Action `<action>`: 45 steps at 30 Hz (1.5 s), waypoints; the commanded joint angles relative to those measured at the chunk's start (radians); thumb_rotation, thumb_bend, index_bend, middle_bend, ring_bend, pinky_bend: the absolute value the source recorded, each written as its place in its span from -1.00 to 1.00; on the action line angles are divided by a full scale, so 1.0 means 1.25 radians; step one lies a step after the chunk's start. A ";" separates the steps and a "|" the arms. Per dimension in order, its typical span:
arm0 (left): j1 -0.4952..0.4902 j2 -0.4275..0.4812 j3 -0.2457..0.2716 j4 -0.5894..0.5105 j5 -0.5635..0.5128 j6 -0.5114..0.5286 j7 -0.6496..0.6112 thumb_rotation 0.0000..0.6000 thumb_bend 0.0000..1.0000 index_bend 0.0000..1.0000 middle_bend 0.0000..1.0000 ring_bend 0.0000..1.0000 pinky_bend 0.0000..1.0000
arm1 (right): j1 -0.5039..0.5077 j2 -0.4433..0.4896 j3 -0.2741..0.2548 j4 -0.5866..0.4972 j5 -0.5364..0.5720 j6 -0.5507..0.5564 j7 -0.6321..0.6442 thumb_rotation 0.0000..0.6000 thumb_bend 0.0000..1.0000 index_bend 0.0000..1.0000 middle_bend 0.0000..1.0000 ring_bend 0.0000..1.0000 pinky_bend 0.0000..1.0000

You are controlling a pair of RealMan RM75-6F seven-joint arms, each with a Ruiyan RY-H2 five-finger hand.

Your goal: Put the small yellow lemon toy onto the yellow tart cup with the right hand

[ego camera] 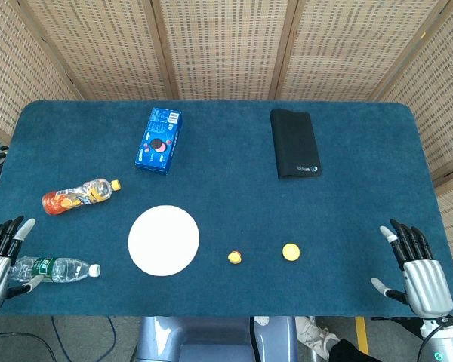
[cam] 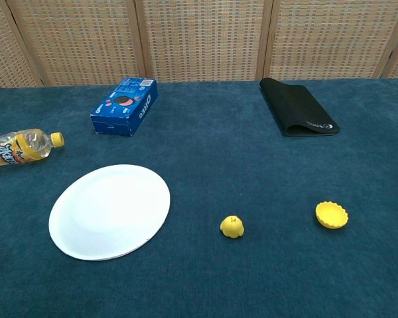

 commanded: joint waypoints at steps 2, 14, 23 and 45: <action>0.002 0.001 -0.001 -0.001 0.001 0.006 -0.002 1.00 -0.93 -1.00 -1.00 -1.00 -0.90 | -0.001 -0.002 0.001 0.000 -0.001 0.003 -0.002 1.00 -0.88 -0.86 -1.00 -1.00 -1.00; 0.002 0.007 -0.004 -0.003 -0.006 0.001 -0.006 1.00 -0.92 -1.00 -1.00 -1.00 -0.90 | 0.003 -0.003 -0.003 -0.006 0.007 -0.017 -0.010 1.00 -0.88 -0.86 -1.00 -1.00 -1.00; 0.003 0.013 0.001 -0.010 -0.002 -0.001 -0.001 1.00 -0.92 -1.00 -1.00 -1.00 -0.93 | 0.002 0.005 -0.006 -0.013 0.010 -0.022 -0.001 1.00 -0.88 -0.85 -1.00 -1.00 -1.00; 0.009 0.017 -0.002 -0.012 -0.001 0.009 0.003 1.00 -0.92 -1.00 -1.00 -1.00 -0.94 | 0.106 -0.018 0.028 -0.112 -0.053 -0.111 -0.030 1.00 -0.89 -0.47 -1.00 -1.00 -0.96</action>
